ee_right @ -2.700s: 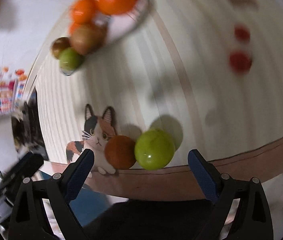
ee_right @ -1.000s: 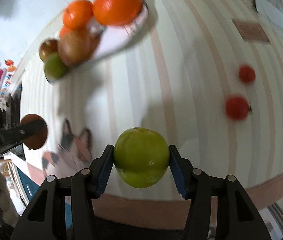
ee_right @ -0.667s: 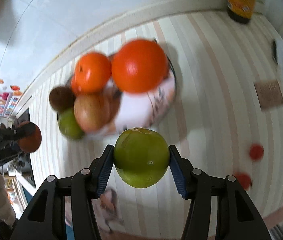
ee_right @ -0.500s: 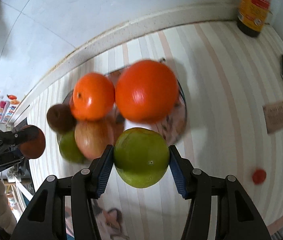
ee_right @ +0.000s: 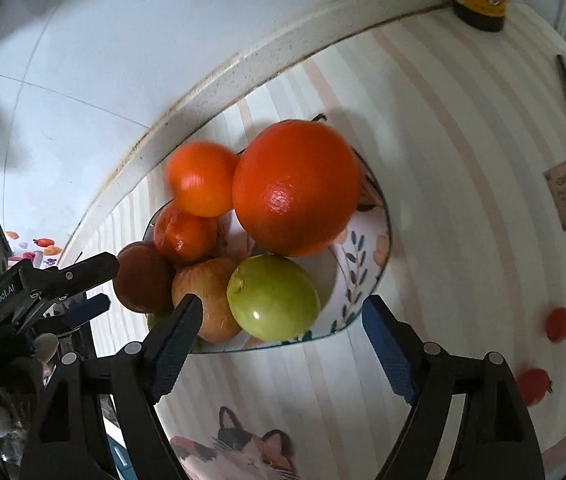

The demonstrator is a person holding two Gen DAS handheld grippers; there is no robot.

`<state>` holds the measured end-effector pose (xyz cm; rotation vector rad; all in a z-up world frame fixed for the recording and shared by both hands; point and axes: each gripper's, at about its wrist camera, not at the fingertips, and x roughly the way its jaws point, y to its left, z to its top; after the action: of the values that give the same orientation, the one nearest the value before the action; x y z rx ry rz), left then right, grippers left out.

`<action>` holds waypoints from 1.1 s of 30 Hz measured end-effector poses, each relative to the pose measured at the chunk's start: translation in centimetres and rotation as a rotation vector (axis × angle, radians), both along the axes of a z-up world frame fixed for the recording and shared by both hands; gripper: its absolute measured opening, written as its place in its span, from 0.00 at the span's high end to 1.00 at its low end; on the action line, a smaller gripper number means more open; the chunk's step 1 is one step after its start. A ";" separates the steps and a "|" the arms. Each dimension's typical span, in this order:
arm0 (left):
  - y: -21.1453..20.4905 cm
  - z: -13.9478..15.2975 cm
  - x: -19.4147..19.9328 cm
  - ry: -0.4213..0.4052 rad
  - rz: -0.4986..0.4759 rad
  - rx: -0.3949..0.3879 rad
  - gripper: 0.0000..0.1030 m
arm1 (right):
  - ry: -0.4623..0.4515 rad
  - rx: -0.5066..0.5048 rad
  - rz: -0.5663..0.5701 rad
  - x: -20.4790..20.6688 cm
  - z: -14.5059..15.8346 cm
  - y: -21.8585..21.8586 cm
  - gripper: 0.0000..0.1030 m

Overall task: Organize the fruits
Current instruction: 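Carry the orange and green apple onto the plate and open both grippers, then lift both tools back from the plate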

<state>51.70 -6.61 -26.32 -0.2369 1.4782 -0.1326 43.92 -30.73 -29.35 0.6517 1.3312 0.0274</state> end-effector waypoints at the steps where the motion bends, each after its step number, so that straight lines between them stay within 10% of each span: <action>1: 0.1 0.3 -0.3 -0.012 -0.007 0.012 0.10 | -0.002 -0.023 0.003 -0.3 0.4 0.0 0.08; 14: 0.1 5.0 -5.4 -0.183 -0.028 0.192 0.10 | -0.136 -0.411 0.180 -0.5 8.2 2.7 0.07; 33: 0.1 15.5 -19.3 -0.382 -0.065 0.223 0.10 | -0.312 -0.470 0.190 -13.0 20.8 3.0 0.06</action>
<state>32.44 -6.56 -10.80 0.0190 1.1088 -0.0602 30.96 -27.73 -8.56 0.1143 1.0411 -0.0292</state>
